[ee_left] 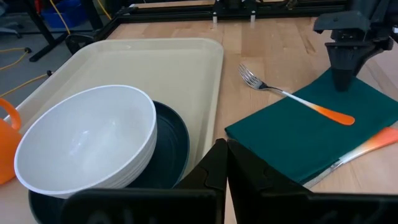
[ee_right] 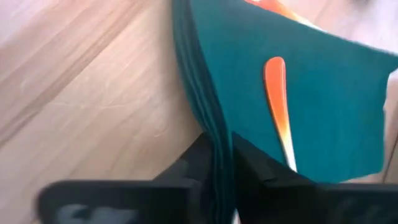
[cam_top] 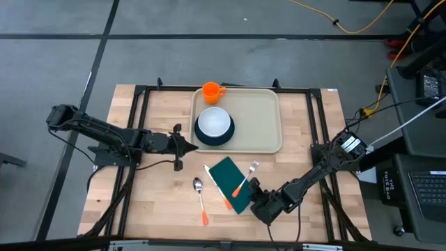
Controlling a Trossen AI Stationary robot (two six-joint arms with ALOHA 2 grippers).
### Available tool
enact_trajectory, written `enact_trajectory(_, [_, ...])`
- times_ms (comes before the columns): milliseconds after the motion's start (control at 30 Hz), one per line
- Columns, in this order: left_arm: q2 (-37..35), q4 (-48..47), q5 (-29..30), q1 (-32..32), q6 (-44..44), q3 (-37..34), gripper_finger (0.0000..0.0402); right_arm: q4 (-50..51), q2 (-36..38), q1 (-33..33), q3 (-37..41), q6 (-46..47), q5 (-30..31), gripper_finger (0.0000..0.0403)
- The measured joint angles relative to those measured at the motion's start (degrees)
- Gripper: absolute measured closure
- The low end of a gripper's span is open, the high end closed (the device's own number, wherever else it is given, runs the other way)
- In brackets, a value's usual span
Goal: Set up tray
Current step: Put the dark green napkin on the gray tray
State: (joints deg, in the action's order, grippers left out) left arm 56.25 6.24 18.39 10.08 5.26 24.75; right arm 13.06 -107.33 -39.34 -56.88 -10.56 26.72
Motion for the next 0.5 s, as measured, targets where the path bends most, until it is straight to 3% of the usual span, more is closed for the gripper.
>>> enact_trajectory(67, [0.0, 0.0, 0.0, 0.0, 0.0, 0.0, 0.04, 0.0, 0.0, 0.4, 0.0, 1.7, -1.8, 0.0385])
enact_trajectory(167, [0.0, 0.0, 0.0, 0.0, 0.0, 0.0, 0.0401, 0.0, 0.0, 0.7, 0.0, 4.1, -4.7, 0.0385])
enact_trajectory(500, [0.0, 0.0, 0.0, 0.0, 0.0, 0.0, 0.04, 4.8, 0.1, 0.7, -3.1, 7.4, -5.5, 0.0385])
